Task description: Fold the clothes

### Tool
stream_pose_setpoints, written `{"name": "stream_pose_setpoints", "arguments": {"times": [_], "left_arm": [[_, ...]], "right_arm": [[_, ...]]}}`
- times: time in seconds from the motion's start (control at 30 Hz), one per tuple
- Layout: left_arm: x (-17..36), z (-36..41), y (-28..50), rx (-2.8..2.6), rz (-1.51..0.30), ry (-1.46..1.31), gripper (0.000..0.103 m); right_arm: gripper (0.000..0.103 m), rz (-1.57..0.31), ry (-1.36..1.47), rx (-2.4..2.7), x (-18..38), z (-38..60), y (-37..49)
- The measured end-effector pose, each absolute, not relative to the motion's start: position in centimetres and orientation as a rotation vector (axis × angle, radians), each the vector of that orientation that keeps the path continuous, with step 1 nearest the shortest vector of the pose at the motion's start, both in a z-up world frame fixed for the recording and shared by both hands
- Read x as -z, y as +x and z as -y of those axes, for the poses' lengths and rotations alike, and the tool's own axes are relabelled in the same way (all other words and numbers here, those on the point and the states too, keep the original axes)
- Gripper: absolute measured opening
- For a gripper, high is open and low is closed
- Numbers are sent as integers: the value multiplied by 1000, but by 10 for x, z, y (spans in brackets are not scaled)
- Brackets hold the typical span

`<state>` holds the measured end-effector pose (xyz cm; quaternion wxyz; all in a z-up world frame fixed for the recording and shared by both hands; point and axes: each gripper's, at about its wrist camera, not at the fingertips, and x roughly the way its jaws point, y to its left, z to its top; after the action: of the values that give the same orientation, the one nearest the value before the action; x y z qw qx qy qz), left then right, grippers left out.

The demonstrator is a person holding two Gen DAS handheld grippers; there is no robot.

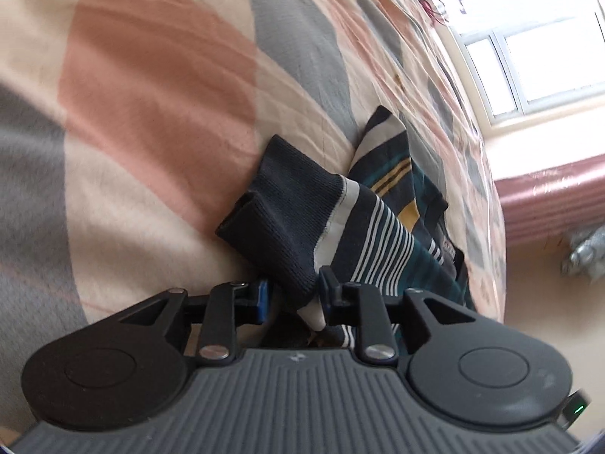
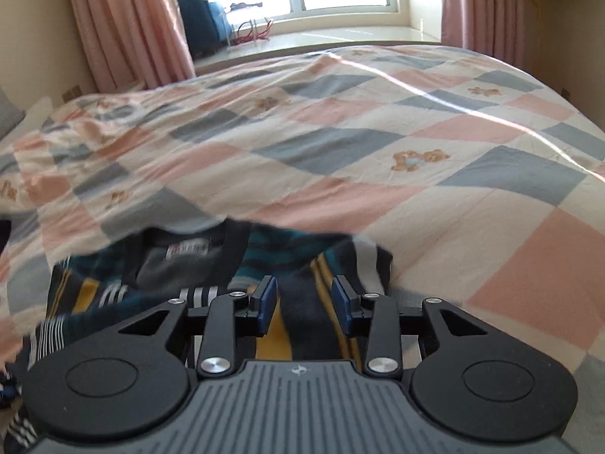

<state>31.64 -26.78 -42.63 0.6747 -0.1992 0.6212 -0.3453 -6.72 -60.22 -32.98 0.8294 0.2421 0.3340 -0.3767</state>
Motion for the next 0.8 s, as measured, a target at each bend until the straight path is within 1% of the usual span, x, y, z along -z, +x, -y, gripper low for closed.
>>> {"name": "stream_pose_setpoints", "arguments": {"times": [0.03,0.1,0.13,0.17,0.2,0.23,0.27,0.37,0.43,0.5,0.53,0.57,0.6,0.63,0.7,0.73,0.8], "left_arm": [[425,266,316,761,-1404,-472,33],[422,265,313,740,-1412,-505,39],[421,267,311,737,-1410,-509,41],[421,271,309,736,-1402,-490,41],[422,276,307,735,-1392,-462,34],[420,282,306,733,-1369,-410,17],[417,290,304,729,-1342,-350,10],[376,329,270,826,-1024,89,9],[354,356,219,938,-703,449,9],[355,375,167,1073,-434,740,9],[363,380,146,1132,-336,857,11],[376,384,131,1180,-284,956,12],[389,388,117,1225,-244,1051,16],[402,389,110,1249,-218,1124,15],[409,384,107,1263,-166,1167,15],[403,382,113,1284,-209,1139,17],[382,376,131,1347,-354,1038,22]], "right_arm": [[37,-744,516,785,339,598,-64],[37,-792,501,786,355,591,-58],[39,-798,490,787,358,588,-56],[40,-805,479,787,361,586,-53],[40,-800,483,786,362,583,-52],[40,-793,495,790,361,580,-53],[40,-790,506,792,360,579,-55],[39,-783,536,794,357,577,-59],[39,-777,539,790,353,575,-65],[39,-773,542,790,350,573,-70],[39,-769,547,792,349,572,-72],[39,-763,556,792,349,571,-74],[39,-756,567,791,348,571,-76],[39,-753,575,790,348,570,-77],[39,-750,583,785,345,568,-79],[39,-749,580,781,343,567,-79],[40,-733,567,770,337,564,-83]]}}
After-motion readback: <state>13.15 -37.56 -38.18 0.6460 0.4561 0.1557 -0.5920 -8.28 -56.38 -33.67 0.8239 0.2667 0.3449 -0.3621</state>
